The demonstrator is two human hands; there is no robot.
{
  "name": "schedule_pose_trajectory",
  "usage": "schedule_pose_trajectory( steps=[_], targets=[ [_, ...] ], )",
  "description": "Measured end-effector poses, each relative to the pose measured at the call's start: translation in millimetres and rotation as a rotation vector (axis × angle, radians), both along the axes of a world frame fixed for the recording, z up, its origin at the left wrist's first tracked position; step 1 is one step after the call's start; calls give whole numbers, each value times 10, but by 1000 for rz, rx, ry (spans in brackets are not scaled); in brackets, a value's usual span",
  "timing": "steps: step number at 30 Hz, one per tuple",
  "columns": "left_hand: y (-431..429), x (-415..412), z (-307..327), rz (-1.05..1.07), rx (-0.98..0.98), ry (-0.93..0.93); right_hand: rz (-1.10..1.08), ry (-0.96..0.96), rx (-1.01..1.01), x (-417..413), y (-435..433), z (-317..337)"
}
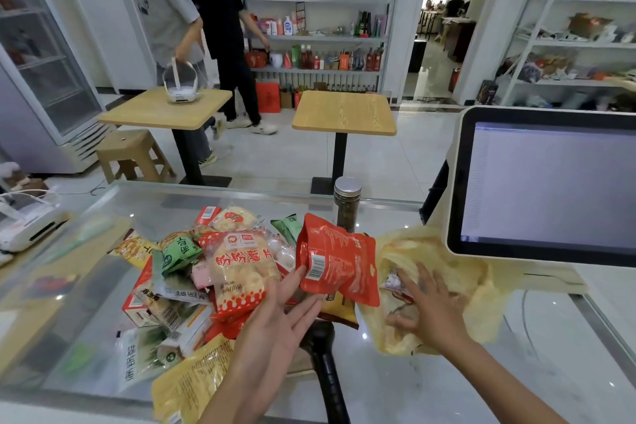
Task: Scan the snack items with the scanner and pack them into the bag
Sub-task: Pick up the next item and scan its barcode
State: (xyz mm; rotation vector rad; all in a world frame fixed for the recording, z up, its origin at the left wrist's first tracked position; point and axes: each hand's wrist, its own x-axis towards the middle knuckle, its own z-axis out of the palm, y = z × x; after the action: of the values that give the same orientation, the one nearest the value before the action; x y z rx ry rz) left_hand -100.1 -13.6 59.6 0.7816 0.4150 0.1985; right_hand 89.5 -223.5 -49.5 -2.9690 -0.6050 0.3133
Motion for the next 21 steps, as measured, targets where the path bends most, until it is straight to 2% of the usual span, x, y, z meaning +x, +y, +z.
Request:
schedule_pose_trajectory(
  steps=[3,10,14,16,18,19,21],
  targets=[
    [21,-13,16,20,-42,0,-25,-23,-9,89,109,-9],
    [68,-71,28,23,-53,8,-130,121,133,550,413,186],
    [99,-116,4,7,-66,1,-159,65,229,375,363,364],
    [101,-149,-25,-13,-98,-4,-164,-76,249,132,286,426],
    [110,-193,-55,-18,-154,-16,-183,-263,440,-243,227,466],
    [121,-214,-72,-21,-182,-27,-217,-298,569,-482,226,488],
    [147,-263,-147,-44,-217,-47,-289,-163,696,-966,287,534]
  ],
)
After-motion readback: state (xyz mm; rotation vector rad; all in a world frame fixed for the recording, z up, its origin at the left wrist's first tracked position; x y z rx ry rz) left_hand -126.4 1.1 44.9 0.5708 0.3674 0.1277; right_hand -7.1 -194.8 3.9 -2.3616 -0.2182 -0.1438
